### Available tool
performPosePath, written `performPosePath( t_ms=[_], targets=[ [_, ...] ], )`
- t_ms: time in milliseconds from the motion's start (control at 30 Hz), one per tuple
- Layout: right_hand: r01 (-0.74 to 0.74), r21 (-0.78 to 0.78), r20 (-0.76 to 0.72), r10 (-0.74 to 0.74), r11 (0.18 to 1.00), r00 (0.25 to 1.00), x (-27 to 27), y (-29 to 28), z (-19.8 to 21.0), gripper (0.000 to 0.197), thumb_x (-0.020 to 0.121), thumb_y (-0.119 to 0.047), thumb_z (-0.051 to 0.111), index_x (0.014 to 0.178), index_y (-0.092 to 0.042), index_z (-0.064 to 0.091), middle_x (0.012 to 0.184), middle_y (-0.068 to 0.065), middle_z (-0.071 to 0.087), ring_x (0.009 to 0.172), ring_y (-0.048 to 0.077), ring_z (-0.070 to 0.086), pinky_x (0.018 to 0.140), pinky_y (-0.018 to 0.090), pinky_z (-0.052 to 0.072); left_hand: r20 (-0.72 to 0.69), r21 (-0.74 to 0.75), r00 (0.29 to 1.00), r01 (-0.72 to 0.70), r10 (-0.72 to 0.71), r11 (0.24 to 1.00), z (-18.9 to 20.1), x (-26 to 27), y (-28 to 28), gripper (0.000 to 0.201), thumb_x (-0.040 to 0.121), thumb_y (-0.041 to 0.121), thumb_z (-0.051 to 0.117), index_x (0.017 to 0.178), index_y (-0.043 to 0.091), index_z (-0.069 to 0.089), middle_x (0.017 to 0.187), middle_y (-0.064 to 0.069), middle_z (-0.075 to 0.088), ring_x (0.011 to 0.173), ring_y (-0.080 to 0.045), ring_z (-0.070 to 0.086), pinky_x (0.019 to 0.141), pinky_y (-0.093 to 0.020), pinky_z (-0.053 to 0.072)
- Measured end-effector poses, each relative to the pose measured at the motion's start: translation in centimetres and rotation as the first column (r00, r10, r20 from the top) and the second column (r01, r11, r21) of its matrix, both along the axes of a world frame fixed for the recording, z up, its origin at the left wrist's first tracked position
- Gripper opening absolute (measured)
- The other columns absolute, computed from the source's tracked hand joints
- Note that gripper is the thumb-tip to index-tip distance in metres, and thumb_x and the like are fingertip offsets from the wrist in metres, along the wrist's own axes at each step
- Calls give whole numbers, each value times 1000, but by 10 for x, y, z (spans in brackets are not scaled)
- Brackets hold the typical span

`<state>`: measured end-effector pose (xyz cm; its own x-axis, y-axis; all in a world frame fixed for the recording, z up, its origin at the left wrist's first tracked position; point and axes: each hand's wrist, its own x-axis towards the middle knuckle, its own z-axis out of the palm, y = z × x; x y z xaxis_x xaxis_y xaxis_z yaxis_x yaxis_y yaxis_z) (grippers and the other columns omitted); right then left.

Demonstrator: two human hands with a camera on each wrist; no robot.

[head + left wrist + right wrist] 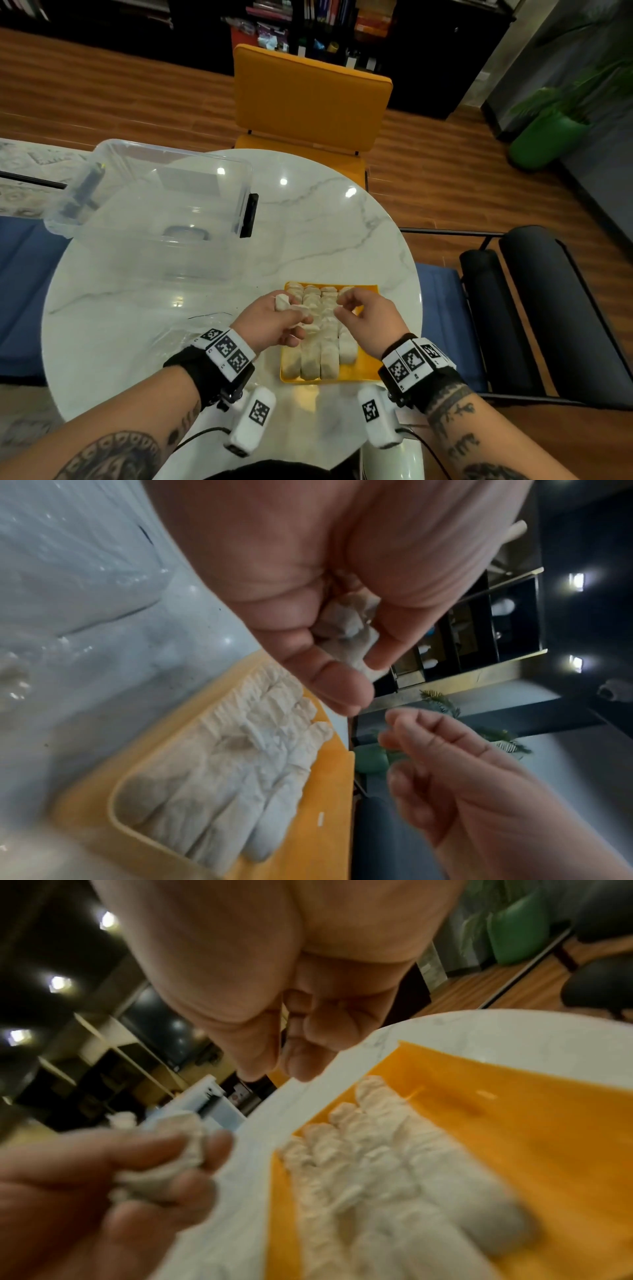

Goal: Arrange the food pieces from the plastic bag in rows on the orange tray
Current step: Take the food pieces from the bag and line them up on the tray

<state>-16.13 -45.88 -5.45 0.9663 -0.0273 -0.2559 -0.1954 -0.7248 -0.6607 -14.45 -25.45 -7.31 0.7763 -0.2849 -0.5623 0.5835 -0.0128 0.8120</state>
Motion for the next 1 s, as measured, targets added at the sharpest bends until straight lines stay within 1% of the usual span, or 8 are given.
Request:
performPosePath(
  t_ms=[167,267,433,533,600,733,833,1000],
  targets=[
    [-65,240,37,58,969,998,-10,21,22,16,87,-36,72,101,-40,67,91,-13,66,65,-3,53,67,10,43,40,-113,998,44,-39,993,17,-10,-7,13,89,13,70,99,6,65,91,-14,72,79,-24,72,60,-25,56],
    [-68,244,73,52,967,996,-15,24,22,9,90,-24,70,87,-32,68,84,-12,67,70,-6,57,69,11,43,18,-148,999,39,-37,988,19,-14,-10,5,90,12,69,93,9,65,90,-14,72,83,-27,73,66,-27,60],
    [-6,265,43,-6,964,999,-17,19,19,12,94,-22,64,83,-26,60,82,-5,69,74,9,62,76,30,51,-8,-189,1000,28,-30,982,18,-22,-10,15,94,13,64,104,2,60,106,-18,73,90,-31,74,71,-28,61],
    [1,276,10,-4,961,1000,-22,18,20,17,86,-36,74,92,-25,63,86,-8,67,72,3,60,72,22,50,-19,-211,1000,6,-10,977,20,-26,-11,11,96,19,61,99,9,57,101,-17,74,92,-33,73,70,-29,60],
    [-25,220,13,22,975,1000,-24,20,19,16,84,-37,75,86,-26,64,77,-11,64,63,-2,55,63,16,44,-25,-215,1000,8,-14,977,21,-27,-13,10,96,20,59,96,11,55,98,-16,73,93,-34,73,70,-29,60],
    [5,212,56,-17,977,998,-23,17,17,15,90,-29,69,77,-25,61,77,-3,69,74,14,64,72,35,53,-22,-223,997,67,-74,973,22,-28,-13,23,95,25,61,107,6,58,107,-20,72,98,-31,72,74,-30,60],
    [58,244,44,-70,968,997,-21,11,17,12,89,-29,68,80,-23,63,79,1,70,75,22,65,78,43,55,42,-109,991,127,-124,986,20,-28,-13,29,88,16,71,110,1,61,110,-23,70,92,-28,74,69,-27,60],
    [-53,197,17,50,979,999,-23,6,19,8,87,-23,72,93,-24,65,71,-12,64,65,-1,59,68,20,49,133,14,975,178,-178,984,12,-25,-20,7,90,10,69,94,8,63,92,-16,75,75,-26,75,60,-28,60]
  ],
)
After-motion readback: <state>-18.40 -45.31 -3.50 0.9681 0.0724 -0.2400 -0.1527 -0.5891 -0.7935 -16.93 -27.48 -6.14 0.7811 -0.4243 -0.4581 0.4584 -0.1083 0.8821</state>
